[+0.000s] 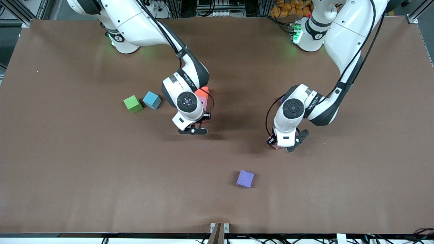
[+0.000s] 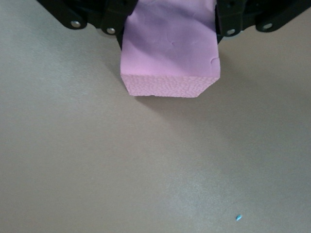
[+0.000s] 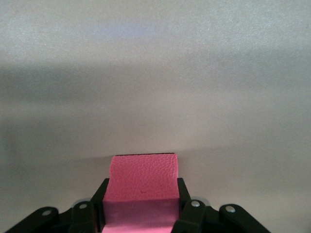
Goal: Arrange blocks into number 1
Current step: 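Lower the red cube beside the pink cube with the right gripper, then set the light pink cube beside orange while the right gripper reaches cyan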
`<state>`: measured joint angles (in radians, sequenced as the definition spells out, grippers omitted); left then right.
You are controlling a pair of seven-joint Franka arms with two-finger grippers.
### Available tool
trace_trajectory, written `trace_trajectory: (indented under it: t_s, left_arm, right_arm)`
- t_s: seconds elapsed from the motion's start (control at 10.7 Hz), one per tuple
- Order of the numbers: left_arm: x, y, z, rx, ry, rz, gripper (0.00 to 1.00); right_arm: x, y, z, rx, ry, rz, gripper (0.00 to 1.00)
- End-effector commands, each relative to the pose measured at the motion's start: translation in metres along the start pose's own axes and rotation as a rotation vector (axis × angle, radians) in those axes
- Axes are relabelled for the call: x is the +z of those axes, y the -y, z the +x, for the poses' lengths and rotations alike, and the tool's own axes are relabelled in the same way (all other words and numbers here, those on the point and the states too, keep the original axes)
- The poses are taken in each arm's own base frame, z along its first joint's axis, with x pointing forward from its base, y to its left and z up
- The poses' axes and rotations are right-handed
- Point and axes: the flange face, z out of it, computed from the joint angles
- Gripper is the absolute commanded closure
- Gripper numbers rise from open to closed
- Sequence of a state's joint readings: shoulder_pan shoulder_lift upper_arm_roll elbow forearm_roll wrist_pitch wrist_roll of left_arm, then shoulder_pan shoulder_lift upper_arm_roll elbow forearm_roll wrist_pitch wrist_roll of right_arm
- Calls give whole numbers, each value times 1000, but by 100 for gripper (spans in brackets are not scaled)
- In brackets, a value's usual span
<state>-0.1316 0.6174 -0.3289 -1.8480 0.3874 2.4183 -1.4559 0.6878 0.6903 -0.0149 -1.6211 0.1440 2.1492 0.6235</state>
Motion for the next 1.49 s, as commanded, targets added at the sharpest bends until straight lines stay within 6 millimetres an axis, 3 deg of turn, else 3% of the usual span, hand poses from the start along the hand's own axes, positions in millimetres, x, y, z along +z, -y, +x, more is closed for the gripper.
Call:
trace_trajectory:
  t_s: [0.0, 0.19, 0.37, 0.56, 0.75, 0.93, 1.02, 1.21, 1.4]
  left_arm:
    - [-18, -3, -5, 25, -30, -17, 100]
    - [-34, -8, -15, 41, -34, -30, 100]
    - [-44, -12, -36, 81, -22, -8, 100]
    - [-49, -17, -75, 144, 8, 11, 100]
    - [-54, -13, -134, 247, 46, 22, 100]
    - [-65, -7, -201, 334, 80, 16, 100]
    - [-69, -6, -231, 354, 99, 11, 100]
    - [-76, -4, -302, 436, 112, 4, 100]
    - [-82, 0, -344, 514, 110, -7, 100]
  right_arm:
    - [-4, 2, -4, 21, -4, 9, 1]
    - [-10, -2, -1, 24, -2, 11, 0]
    - [-37, -12, 9, 28, -24, 34, 0]
    - [-86, -53, 27, 20, 2, 37, 0]
    - [-132, -106, 35, 1, 48, 31, 0]
    - [-158, -158, 39, -51, 101, 21, 0]
    - [-156, -175, 35, -92, 125, 0, 0]
    - [-128, -190, 12, -211, 116, -93, 0]
    - [-100, -204, -11, -415, 104, -77, 0]
